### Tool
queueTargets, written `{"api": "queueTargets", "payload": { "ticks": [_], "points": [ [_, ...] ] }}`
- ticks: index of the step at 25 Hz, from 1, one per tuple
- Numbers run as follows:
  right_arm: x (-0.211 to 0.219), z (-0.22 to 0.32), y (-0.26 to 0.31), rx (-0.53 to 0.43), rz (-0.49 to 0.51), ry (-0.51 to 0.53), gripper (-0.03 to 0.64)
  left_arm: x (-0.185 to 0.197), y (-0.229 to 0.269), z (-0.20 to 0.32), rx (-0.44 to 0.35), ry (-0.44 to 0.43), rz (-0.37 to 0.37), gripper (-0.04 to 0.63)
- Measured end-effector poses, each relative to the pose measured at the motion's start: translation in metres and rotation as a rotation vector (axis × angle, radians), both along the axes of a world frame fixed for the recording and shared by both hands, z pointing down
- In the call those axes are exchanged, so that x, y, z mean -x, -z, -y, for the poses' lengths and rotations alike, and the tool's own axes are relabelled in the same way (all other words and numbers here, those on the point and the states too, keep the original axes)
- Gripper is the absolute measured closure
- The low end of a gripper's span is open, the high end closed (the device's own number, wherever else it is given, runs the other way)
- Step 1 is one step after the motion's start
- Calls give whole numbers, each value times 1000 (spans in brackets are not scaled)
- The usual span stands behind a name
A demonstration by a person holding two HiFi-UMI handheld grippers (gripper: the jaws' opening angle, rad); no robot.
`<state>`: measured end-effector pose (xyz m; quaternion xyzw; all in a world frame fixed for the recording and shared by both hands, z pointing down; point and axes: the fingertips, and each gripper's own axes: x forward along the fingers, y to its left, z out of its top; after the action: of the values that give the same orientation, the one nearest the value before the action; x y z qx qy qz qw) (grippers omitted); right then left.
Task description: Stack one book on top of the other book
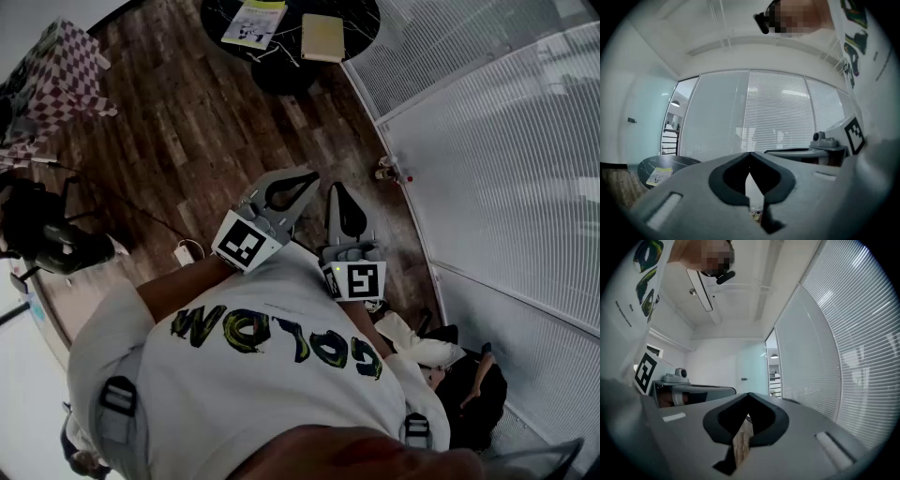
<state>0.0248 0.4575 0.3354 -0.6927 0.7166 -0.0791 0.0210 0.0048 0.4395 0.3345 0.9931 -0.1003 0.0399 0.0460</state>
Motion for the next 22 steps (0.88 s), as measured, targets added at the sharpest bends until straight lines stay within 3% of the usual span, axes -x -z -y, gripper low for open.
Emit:
{"api": "queueTargets", "payload": {
  "ticks": [3, 22],
  "points": [
    [-3, 2, 1, -7, -1, 7, 615, -3, 1, 2, 41, 18, -7, 595],
    [-40, -8, -13, -13, 59, 76, 614, -38, -20, -5, 35, 106, 26, 595]
  ]
}}
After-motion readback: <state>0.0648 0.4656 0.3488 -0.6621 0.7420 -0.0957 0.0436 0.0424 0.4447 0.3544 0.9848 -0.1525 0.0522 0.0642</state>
